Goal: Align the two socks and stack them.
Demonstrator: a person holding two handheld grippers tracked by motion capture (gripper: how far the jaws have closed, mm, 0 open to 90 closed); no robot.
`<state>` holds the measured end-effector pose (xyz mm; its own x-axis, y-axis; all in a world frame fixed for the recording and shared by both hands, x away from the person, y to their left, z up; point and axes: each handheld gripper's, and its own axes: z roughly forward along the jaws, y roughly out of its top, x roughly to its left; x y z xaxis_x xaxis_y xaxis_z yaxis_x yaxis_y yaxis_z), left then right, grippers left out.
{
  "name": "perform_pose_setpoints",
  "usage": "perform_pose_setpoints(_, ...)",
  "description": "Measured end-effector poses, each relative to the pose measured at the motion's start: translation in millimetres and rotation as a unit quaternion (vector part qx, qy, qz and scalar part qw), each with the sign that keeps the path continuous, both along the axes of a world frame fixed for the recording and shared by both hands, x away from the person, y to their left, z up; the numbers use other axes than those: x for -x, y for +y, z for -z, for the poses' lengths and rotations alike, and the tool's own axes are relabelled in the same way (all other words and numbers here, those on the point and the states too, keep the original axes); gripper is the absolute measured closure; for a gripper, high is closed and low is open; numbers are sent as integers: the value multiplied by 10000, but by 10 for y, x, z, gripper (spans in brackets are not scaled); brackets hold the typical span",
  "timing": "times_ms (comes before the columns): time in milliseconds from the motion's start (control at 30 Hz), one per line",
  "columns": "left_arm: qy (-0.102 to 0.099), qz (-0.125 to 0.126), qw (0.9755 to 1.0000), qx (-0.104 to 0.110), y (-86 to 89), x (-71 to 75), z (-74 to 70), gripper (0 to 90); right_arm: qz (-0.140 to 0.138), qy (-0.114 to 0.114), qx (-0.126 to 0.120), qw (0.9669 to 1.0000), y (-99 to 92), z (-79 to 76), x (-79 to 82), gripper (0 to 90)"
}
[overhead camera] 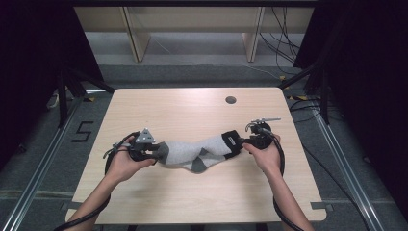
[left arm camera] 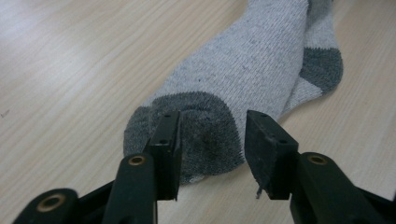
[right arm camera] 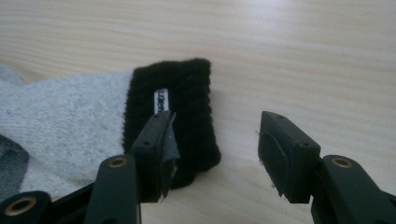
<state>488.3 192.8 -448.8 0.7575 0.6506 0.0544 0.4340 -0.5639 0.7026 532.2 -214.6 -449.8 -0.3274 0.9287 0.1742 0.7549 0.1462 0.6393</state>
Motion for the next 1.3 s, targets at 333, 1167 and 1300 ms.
perform_pose_setpoints(333, 312, -266, 9992, -25, -142, -103, 202, 610, -186, 128, -166, 9996, 107, 136, -66, 492)
perform_pose_setpoints(1167, -80, -344, 9992, 167, 31, -16, -284, 843, -199, -95, -250, 9994, 151, -170, 136, 836)
perform_pose_setpoints(1300, -106, -376, 9991, 162, 94, 40, -383, 843, -301, -19, -316, 9990, 164, -305, 257, 836)
